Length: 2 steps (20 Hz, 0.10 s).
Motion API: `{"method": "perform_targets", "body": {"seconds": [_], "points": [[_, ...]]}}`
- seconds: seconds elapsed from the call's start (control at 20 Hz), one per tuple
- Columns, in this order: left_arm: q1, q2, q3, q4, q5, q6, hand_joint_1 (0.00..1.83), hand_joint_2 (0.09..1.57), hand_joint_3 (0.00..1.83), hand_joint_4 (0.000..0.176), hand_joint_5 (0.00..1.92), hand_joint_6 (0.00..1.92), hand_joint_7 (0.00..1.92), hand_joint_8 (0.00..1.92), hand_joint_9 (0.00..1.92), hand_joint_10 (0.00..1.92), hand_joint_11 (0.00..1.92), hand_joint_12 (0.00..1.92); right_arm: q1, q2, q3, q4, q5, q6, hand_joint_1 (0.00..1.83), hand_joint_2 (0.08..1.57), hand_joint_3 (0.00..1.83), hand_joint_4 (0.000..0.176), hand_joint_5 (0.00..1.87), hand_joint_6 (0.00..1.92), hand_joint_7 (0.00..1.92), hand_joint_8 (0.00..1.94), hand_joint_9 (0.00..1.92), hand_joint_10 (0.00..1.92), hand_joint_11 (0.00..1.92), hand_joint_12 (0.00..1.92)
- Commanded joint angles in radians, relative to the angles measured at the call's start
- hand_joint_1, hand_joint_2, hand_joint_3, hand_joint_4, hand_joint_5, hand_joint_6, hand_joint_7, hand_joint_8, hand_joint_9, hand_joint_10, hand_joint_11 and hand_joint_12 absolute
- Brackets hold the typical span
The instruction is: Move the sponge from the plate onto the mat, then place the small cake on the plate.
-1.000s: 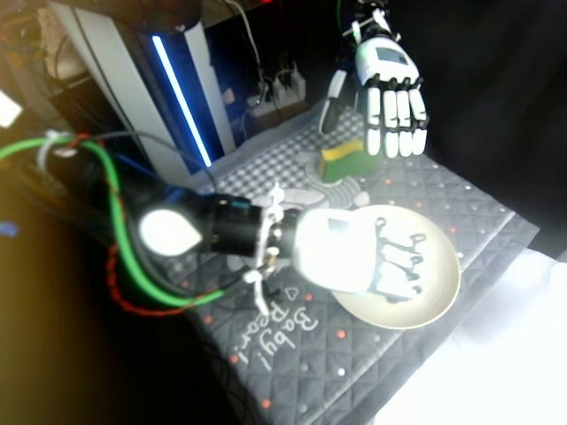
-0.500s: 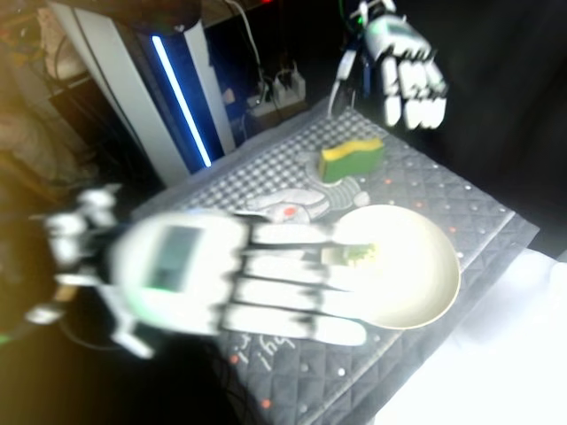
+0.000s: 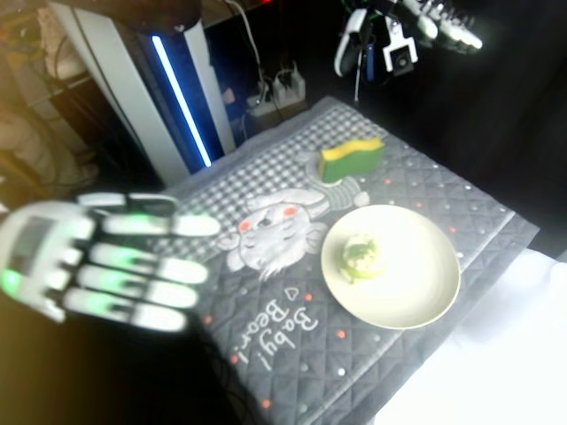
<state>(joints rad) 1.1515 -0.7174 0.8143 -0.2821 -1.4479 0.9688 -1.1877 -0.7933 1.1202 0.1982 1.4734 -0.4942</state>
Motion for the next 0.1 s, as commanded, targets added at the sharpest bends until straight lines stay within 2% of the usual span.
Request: {"method": "perform_targets", "body": {"seconds": [0.0,0.05], "points": [[0.005,0.0,-0.003,-0.012,-0.173,-0.016,0.33,0.91,0.0,0.118,0.01,0.0,0.02,0.0,0.11,0.0,0.0,0.8,-0.039,0.007,-0.005,0.106,0.232,0.002,0.73,0.73,0.0,0.176,0.0,0.0,0.0,0.0,0.0,0.0,0.0,0.0],[0.015,-0.01,-0.002,-0.019,-0.181,-0.027,0.31,0.89,0.0,0.105,0.0,0.0,0.05,0.01,0.13,0.01,0.0,0.98,-0.084,-0.007,-0.013,0.14,0.263,0.003,0.71,0.76,0.0,0.176,0.0,0.0,0.0,0.0,0.0,0.0,0.0,0.0]]}}
